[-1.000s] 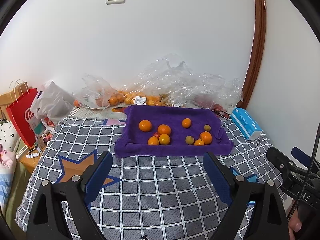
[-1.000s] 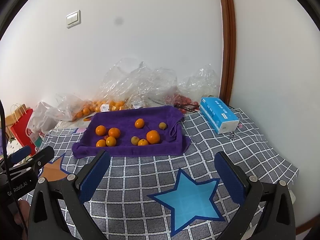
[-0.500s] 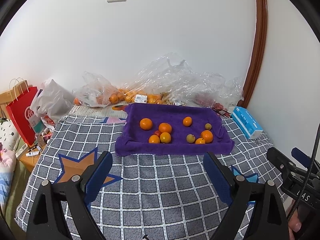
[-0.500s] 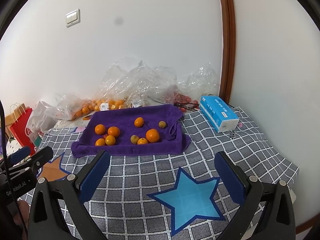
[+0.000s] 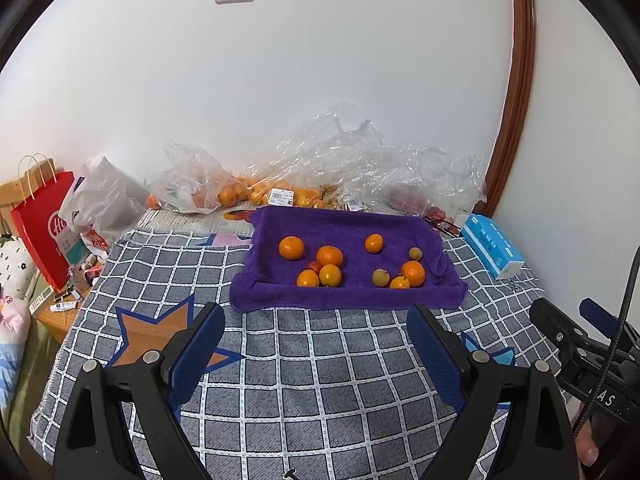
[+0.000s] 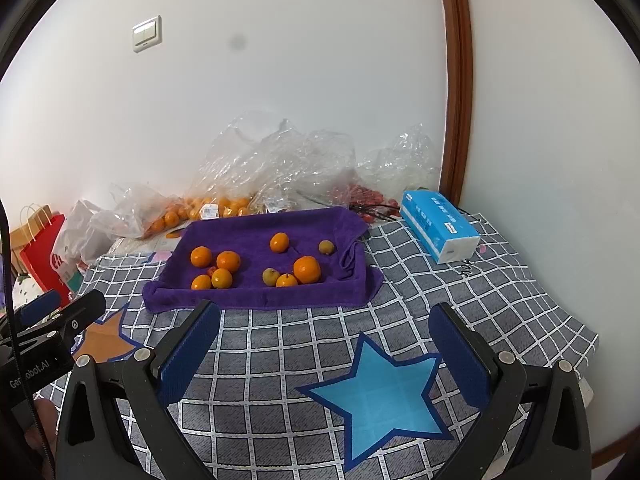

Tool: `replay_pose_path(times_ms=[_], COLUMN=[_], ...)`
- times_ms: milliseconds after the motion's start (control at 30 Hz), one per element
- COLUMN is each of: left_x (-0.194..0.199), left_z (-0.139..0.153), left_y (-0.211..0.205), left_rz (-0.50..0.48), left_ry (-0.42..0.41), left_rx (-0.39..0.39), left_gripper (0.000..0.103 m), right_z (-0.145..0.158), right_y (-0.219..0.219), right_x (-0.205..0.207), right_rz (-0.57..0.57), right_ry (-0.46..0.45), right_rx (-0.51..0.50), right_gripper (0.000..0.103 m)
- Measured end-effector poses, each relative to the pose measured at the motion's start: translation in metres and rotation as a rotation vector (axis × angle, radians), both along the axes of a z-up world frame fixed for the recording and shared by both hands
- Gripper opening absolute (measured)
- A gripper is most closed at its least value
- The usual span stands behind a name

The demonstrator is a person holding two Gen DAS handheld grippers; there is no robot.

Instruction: Organize fruits

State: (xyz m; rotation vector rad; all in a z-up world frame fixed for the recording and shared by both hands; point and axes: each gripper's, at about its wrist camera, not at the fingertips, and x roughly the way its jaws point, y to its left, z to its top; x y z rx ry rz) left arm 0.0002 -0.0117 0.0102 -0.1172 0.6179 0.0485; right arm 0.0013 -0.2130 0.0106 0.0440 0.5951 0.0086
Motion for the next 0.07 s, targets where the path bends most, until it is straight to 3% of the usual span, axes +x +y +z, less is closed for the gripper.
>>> replay_pose_path(times_ms=[67], left_x=[0.0005], left_z=[-0.0002], left_y=[0.0003], left_rz=[0.002], left_ry=[-0.002], left_rx=[-0.003], left_gripper=[0.094], right_z=[-0.0004], right_y=[0.0011], right_x=[0.0006], right_rz=[0.002], right_ry=[0.0], right_rx=[-0.002], right_gripper=[0.103])
